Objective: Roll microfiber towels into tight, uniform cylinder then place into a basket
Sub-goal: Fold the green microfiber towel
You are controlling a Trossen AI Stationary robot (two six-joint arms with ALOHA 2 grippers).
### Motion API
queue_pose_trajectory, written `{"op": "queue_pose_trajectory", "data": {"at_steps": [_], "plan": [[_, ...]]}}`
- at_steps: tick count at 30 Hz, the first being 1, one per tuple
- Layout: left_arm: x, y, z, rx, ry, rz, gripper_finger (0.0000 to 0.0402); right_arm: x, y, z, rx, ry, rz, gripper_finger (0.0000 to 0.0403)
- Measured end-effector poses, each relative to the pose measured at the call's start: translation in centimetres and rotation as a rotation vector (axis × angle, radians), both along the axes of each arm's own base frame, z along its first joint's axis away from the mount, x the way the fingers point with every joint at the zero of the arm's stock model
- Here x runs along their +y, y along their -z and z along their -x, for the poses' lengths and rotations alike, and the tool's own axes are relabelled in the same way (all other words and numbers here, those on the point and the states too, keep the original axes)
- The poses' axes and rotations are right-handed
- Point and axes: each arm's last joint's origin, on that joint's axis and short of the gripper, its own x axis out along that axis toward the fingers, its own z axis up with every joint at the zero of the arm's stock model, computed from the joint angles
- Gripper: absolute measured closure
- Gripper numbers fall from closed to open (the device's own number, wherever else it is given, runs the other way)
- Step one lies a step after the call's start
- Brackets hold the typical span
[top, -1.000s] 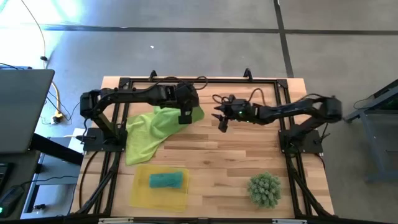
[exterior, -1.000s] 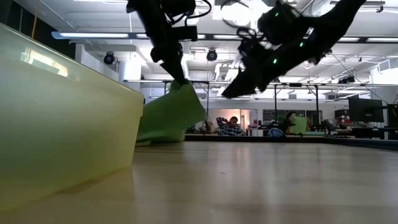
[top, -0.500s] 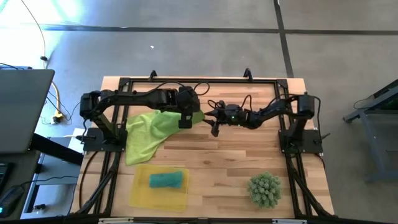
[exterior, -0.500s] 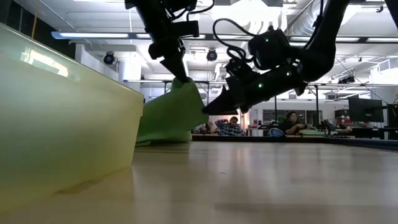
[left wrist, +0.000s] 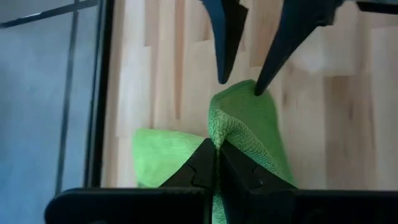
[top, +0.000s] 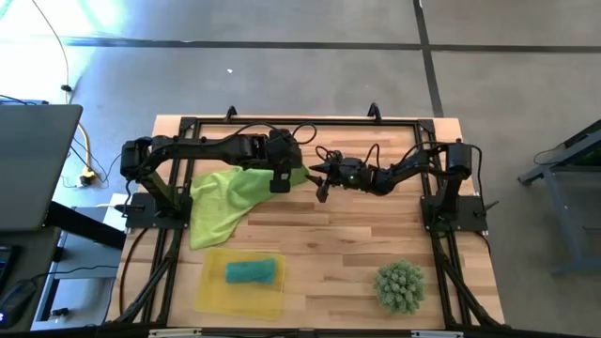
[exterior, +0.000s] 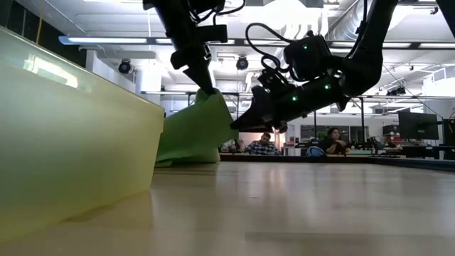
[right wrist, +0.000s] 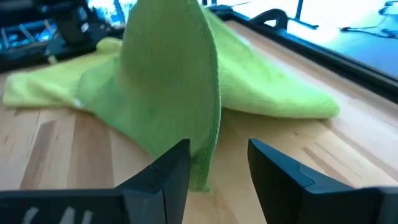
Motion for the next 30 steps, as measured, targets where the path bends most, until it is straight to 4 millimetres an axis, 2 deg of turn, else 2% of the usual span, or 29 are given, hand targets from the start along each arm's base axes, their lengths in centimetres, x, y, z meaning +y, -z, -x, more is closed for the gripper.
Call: {"op": "queue_pose_trajectory", "data": {"at_steps": [9,13,21,25,30], "plan": [[0.1,-0.1,0.0,-0.002,-0.013,-0.022,0.0399,-0.1,-0.3,-0.1,-0.034,0.036,-0.009,0.0248],[0.1,-0.1,-0.1,-0.004,-0.013,-0.023,0.0399,-0.1,-0.2,-0.2,-0.075,0.062,-0.072,0.0248],[0.1,-0.1,-0.1,-0.007,-0.017,-0.029,0.0399,0.1,1.7,-0.6,-0.113,0.071,-0.137,0.0250],[0.1,-0.1,-0.1,-0.007,-0.017,-0.030,0.0399,0.1,1.6,-0.6,-0.117,0.071,-0.130,0.0280],[0.1,-0.1,-0.1,-0.006,-0.017,-0.030,0.0399,0.1,1.6,-0.6,-0.120,0.065,-0.136,0.0359]]}}
